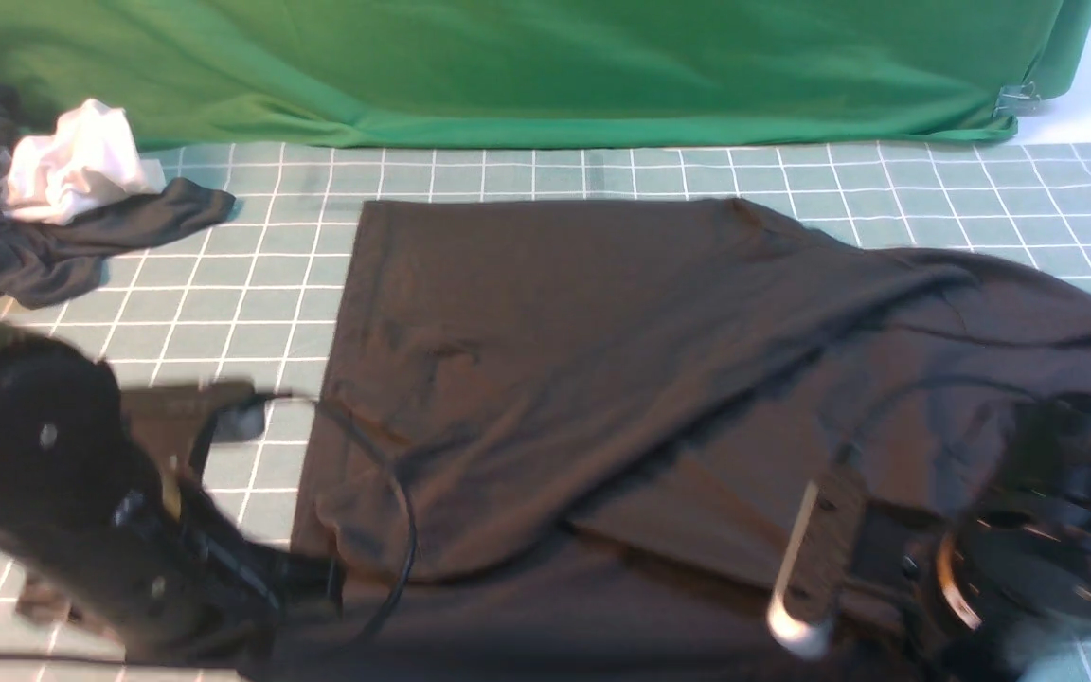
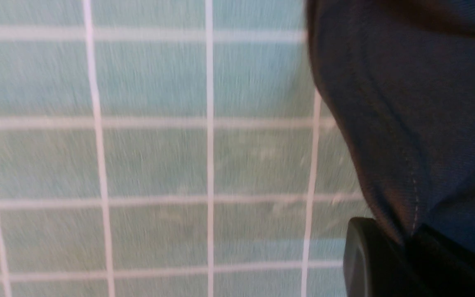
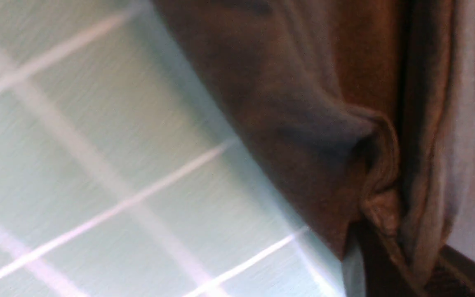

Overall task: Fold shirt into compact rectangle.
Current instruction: 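Grasp the near edge of the shirt at its hem and shoulder corners, then fold the black garment in half by bringing its near edge over to the far edge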

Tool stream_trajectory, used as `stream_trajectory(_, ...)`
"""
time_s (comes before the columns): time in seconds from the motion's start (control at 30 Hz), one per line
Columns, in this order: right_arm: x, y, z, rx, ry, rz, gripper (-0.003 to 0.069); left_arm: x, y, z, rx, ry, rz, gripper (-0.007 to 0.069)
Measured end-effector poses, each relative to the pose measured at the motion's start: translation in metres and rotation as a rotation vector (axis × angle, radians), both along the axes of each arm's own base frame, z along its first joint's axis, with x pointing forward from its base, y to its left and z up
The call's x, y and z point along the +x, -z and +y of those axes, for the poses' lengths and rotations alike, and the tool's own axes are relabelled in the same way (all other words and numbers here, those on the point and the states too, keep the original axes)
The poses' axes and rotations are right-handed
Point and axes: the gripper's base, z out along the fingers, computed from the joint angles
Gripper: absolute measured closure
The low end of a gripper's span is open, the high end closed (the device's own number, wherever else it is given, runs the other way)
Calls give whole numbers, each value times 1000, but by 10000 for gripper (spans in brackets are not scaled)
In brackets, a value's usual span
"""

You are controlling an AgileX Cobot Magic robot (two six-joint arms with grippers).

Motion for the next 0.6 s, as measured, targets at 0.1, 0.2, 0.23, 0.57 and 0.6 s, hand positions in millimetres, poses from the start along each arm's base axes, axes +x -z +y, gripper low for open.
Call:
stream_trajectory(0.1, -13, 2, -9, 13, 30, 34, 615, -9, 10, 1, -10, -14, 52, 609)
stream_trajectory(0.2, -18, -1, -12, 28, 41, 29, 615, -10, 8, 1, -17, -16, 45, 609)
stream_trajectory(0.23, -18, -3, -13, 33, 42, 21, 615, -9, 6, 0, -20, -16, 37, 609)
stream_trajectory(0.57, 19, -54, 4, 84, 26, -162, 617, 43, -61, 1, 9, 18, -259, 609)
stream_trajectory(0.6, 25, -60, 4, 95, 43, -183, 617, 49, -68, 4, 2, 9, -283, 609)
